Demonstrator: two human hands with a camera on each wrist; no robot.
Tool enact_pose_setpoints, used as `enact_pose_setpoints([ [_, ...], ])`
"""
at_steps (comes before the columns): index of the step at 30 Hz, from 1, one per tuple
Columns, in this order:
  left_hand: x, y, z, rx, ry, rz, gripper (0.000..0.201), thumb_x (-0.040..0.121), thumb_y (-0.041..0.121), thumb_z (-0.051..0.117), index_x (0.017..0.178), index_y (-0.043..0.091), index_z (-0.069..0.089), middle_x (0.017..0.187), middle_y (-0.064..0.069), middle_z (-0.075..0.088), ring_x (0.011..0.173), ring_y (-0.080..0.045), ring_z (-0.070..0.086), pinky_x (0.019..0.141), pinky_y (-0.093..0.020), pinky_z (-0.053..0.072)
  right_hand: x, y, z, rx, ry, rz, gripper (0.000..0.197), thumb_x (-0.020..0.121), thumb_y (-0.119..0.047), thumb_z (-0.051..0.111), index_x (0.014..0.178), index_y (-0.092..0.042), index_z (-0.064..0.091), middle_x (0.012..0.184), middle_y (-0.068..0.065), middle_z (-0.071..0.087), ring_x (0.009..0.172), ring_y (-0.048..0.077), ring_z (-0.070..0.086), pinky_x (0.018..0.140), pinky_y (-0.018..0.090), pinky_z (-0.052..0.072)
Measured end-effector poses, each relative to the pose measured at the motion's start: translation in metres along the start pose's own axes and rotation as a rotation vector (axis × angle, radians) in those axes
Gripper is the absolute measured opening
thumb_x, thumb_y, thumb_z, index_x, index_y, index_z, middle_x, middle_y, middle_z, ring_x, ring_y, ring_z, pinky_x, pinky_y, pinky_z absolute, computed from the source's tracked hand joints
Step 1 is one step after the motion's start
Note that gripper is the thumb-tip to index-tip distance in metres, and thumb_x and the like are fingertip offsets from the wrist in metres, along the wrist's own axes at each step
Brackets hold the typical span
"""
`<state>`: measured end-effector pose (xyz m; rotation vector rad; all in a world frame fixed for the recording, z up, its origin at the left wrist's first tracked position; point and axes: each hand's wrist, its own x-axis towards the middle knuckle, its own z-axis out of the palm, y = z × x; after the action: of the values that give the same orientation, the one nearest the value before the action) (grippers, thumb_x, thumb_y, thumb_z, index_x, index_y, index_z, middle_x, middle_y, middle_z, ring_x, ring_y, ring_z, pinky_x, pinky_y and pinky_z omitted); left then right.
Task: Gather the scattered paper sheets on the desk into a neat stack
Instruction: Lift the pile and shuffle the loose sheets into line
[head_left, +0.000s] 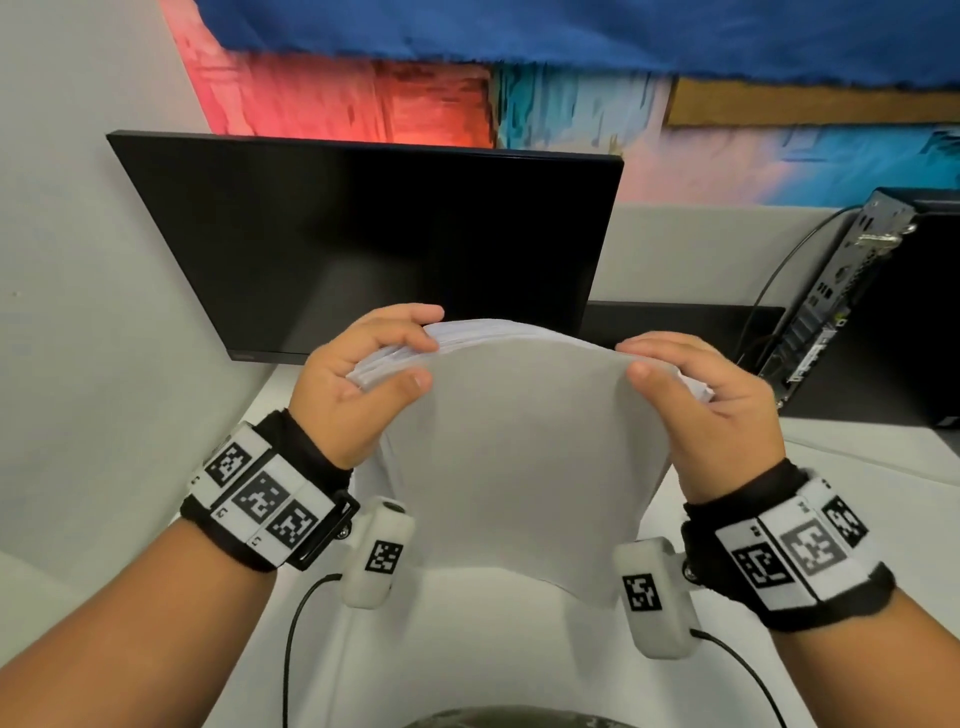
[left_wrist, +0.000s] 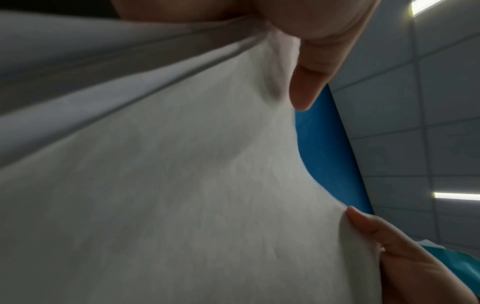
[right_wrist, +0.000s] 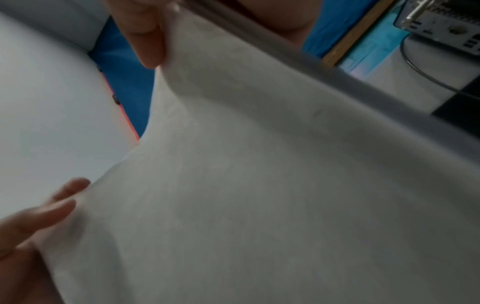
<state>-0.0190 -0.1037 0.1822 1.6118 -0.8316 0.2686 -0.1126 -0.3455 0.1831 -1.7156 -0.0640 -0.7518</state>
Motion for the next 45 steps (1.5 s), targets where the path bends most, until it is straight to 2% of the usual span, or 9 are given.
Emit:
enact_pose_setpoints([
  [8, 0.005, -0.004, -0.007, -0.122, 0.032, -0.062, 0.020, 0.065, 0.024, 0.069, 0.076, 0.039, 0.060, 0.103, 0.012, 0.070, 0.103, -0.010, 0.063, 0.083, -0.019, 0.052, 0.007, 0.003, -0.008, 0.020, 0.055, 0.058, 0.020, 0.074, -0.017, 0.059, 0.072, -0.035, 0.069, 0.078, -0.021, 0.070, 0.079, -0.008, 0.061, 0.071, 0.006, 0.046],
  [14, -0.002, -0.015, 0.005, -0.059, 0.073, -0.246, 0.063, 0.058, 0.031, 0.074, 0.116, 0.032, 0.051, 0.109, 0.003, 0.068, 0.102, -0.010, 0.065, 0.087, -0.025, 0.054, -0.002, 0.021, -0.001, 0.189, -0.026, 0.348, 0.044, 0.064, 0.000, 0.078, 0.095, -0.028, 0.063, 0.088, -0.007, 0.071, 0.077, 0.001, 0.068, 0.066, 0.022, 0.055],
  [19, -0.012, -0.010, 0.025, 0.237, 0.180, -0.372, 0.026, 0.079, 0.016, 0.074, 0.104, 0.016, 0.068, 0.084, 0.020, 0.061, 0.076, 0.010, 0.059, 0.073, -0.016, 0.049, -0.003, 0.015, 0.004, 0.366, 0.070, 0.446, 0.032, 0.049, -0.019, 0.079, 0.079, -0.023, 0.068, 0.072, -0.008, 0.075, 0.068, 0.005, 0.071, 0.058, 0.020, 0.057],
  [26, 0.012, 0.025, 0.022, 0.517, 0.156, -0.217, 0.031, 0.075, 0.028, 0.060, 0.070, -0.001, 0.068, 0.067, -0.017, 0.067, 0.063, -0.016, 0.060, 0.060, -0.016, 0.044, 0.019, -0.019, -0.005, -0.787, 0.087, -0.120, 0.097, 0.051, -0.046, 0.080, 0.134, -0.018, 0.038, 0.136, 0.008, 0.041, 0.127, 0.022, 0.037, 0.104, 0.038, 0.029],
  [29, 0.017, 0.029, 0.039, -0.036, -0.527, 0.172, 0.029, 0.090, 0.016, 0.048, 0.091, -0.004, 0.070, 0.093, -0.013, 0.072, 0.091, -0.005, 0.066, 0.086, -0.007, 0.043, 0.021, -0.041, 0.008, -0.876, -0.345, -0.211, 0.060, 0.063, -0.050, 0.066, 0.119, -0.032, 0.057, 0.116, -0.006, 0.064, 0.112, 0.016, 0.056, 0.096, 0.042, 0.043],
  [34, 0.003, 0.035, 0.020, 0.417, -0.257, -0.089, 0.015, 0.070, 0.034, 0.065, 0.084, 0.032, 0.069, 0.078, 0.008, 0.072, 0.071, -0.010, 0.067, 0.067, -0.027, 0.053, 0.013, -0.031, 0.011, -0.693, -0.479, -0.132, 0.003, 0.078, -0.024, 0.071, 0.076, -0.022, 0.070, 0.064, -0.010, 0.065, 0.077, 0.007, 0.060, 0.067, 0.018, 0.045],
  [39, -0.001, -0.015, -0.016, 0.640, -0.411, -0.434, 0.018, 0.054, 0.052, 0.070, 0.054, 0.043, 0.054, 0.058, 0.015, 0.060, 0.061, -0.003, 0.057, 0.061, -0.023, 0.045, 0.013, -0.016, -0.034, -0.294, -0.279, 0.083, 0.047, 0.051, -0.053, 0.080, 0.072, -0.011, 0.074, 0.072, 0.002, 0.075, 0.063, 0.011, 0.067, 0.061, 0.026, 0.055],
  [42, -0.014, -0.039, -0.047, 0.510, -0.255, -0.664, 0.025, 0.060, 0.030, 0.086, 0.046, 0.032, 0.066, 0.052, 0.010, 0.065, 0.059, -0.012, 0.057, 0.064, -0.026, 0.044, 0.011, -0.010, -0.059, -0.042, -0.249, 0.225, 0.027, 0.043, -0.040, 0.080, 0.068, -0.028, 0.077, 0.067, -0.010, 0.075, 0.059, 0.002, 0.068, 0.056, 0.018, 0.056],
  [45, -0.028, -0.060, -0.059, 0.016, -0.069, -0.717, 0.058, 0.030, 0.047, 0.092, 0.082, 0.029, 0.073, 0.082, -0.001, 0.073, 0.078, -0.021, 0.066, 0.080, -0.033, 0.053, 0.009, -0.001, -0.073, 0.056, -0.220, 0.270, 0.034, 0.037, -0.043, 0.083, 0.068, -0.031, 0.078, 0.069, -0.012, 0.075, 0.061, 0.002, 0.070, 0.056, 0.015, 0.055],
])
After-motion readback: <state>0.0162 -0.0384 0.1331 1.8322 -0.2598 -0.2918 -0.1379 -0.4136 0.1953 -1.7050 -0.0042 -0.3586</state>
